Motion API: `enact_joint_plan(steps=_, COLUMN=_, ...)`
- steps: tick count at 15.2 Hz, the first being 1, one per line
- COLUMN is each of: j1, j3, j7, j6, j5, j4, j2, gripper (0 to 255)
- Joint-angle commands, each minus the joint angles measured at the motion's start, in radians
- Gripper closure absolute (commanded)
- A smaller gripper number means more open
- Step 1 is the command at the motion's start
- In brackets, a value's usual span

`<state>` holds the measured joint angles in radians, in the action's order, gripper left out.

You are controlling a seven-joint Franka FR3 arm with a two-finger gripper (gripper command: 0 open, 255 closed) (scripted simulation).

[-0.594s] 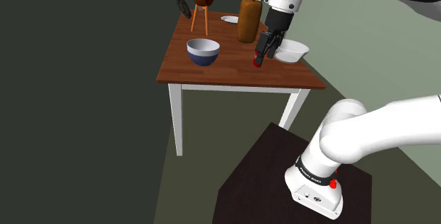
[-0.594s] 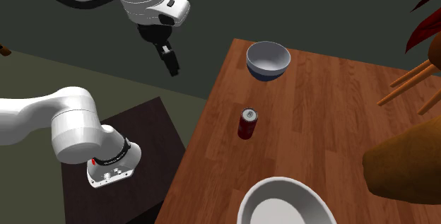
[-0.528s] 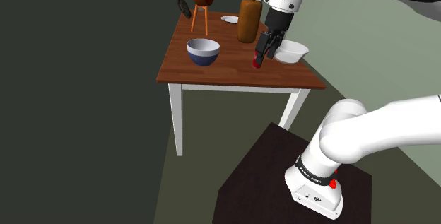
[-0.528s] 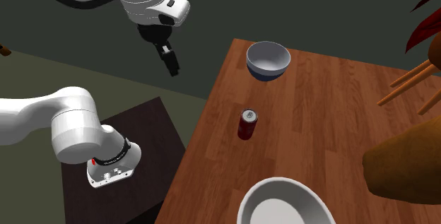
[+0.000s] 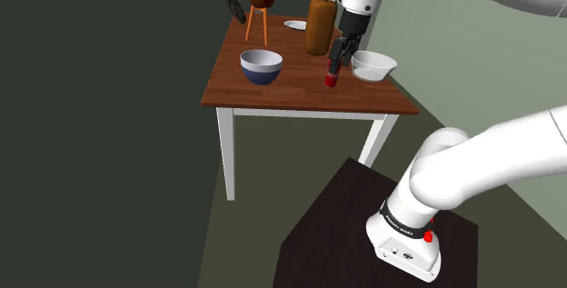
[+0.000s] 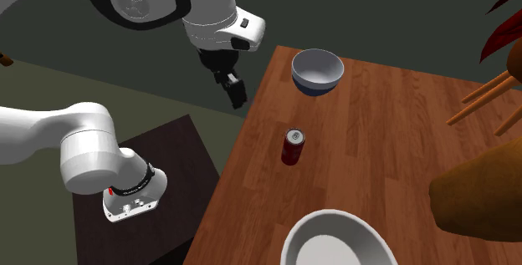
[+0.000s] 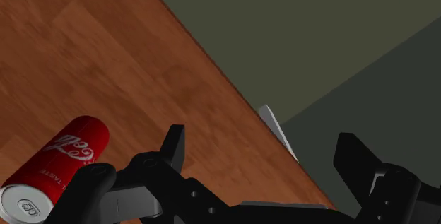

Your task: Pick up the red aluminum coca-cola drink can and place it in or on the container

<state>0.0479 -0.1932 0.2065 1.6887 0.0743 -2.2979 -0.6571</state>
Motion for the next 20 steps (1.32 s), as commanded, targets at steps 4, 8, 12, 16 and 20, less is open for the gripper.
enact_joint_plan(steps=4, j1=0.013, j3=-0.084, j7=0.11, j6=0.054, j5=0.045, j4=0.088, j2=0.131, gripper=0)
enact_joint_plan(steps=8, j1=0.018, j3=-0.149, j7=0.198, j6=0.091, j5=0.058, j4=0.179, j2=0.25, gripper=0)
enact_joint_plan(steps=12, j1=0.023, j3=-0.212, j7=0.29, j6=0.12, j5=0.049, j4=0.289, j2=0.379, gripper=0)
enact_joint_plan(steps=16, j1=0.027, j3=-0.231, j7=0.318, j6=0.153, j5=0.042, j4=0.3, j2=0.42, gripper=0)
enact_joint_plan(steps=20, j1=0.028, j3=-0.235, j7=0.319, j6=0.206, j5=0.042, j4=0.252, j2=0.427, gripper=0)
